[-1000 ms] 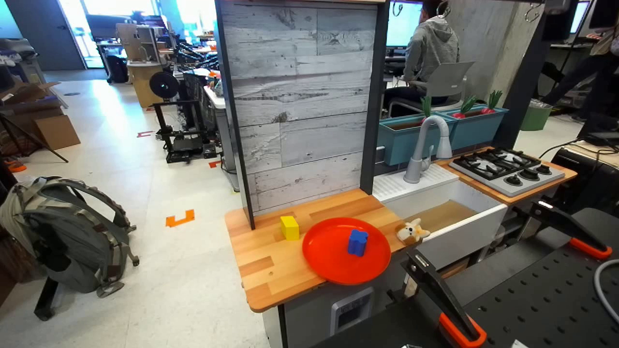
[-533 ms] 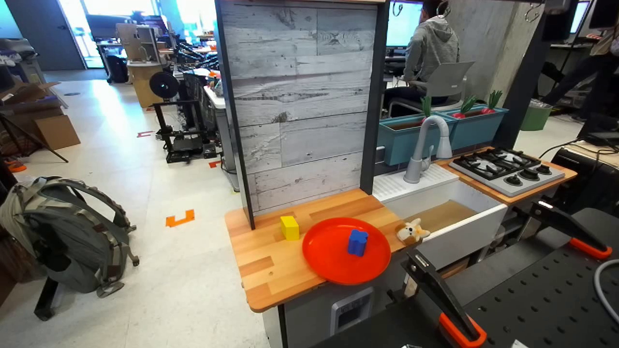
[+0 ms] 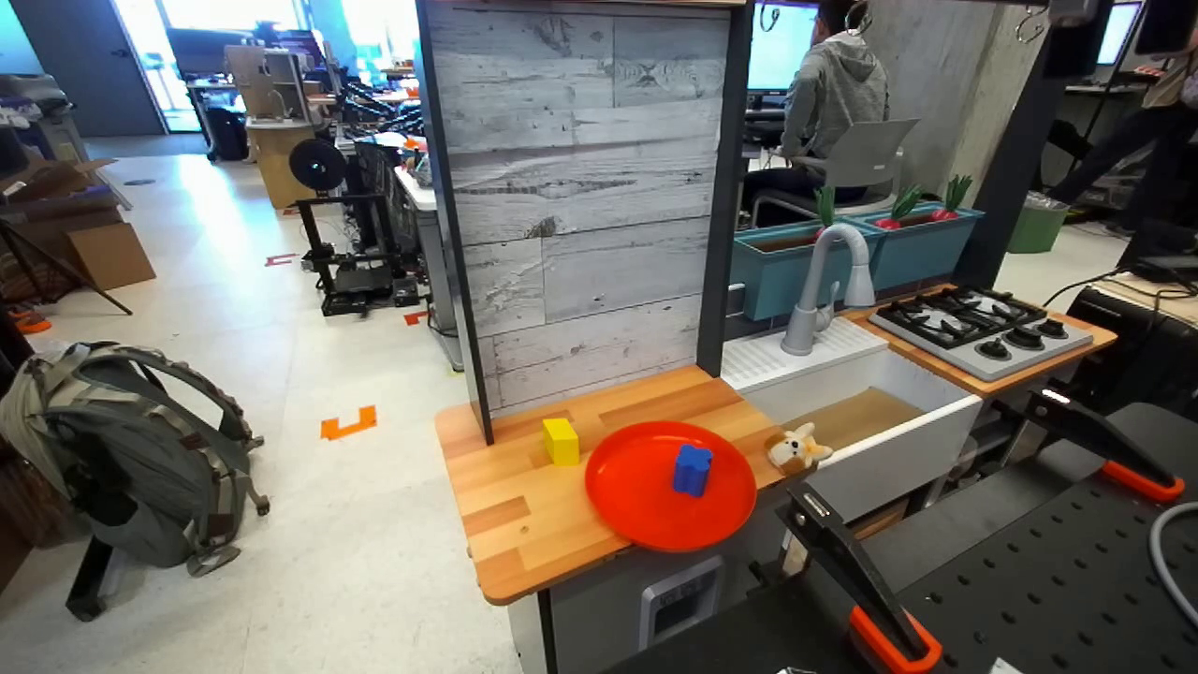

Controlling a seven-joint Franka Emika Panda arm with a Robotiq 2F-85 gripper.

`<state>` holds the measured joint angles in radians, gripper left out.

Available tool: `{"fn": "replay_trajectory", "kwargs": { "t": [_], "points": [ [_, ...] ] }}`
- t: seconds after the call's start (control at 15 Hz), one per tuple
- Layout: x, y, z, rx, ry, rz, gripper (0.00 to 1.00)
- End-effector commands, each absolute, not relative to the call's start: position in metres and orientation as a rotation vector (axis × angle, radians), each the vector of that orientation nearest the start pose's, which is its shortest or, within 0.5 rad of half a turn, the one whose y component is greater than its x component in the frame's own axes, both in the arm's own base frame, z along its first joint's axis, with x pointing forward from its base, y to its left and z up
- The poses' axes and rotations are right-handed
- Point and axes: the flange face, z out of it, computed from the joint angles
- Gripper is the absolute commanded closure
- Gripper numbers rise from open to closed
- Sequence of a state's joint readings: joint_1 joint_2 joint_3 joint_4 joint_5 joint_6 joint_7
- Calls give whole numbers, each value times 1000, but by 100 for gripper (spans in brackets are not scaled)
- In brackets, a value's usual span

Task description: Move the doll away from you

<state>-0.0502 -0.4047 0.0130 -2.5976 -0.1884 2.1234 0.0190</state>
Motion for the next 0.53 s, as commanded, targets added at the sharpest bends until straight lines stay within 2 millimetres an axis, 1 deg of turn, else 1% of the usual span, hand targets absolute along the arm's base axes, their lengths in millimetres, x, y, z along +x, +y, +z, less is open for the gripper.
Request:
{"fn": "replay_trajectory", "kwargs": {
  "t": [0.0,0.13,0.27,0.47],
  "points": [
    [424,-19,378,-3266,-71,86,0],
    [441,-13,368,-3242,-73,77,0],
    [457,-7,349,-3226,-77,96,0],
    [476,-5,312,-3226,-85,96,0]
  ]
}}
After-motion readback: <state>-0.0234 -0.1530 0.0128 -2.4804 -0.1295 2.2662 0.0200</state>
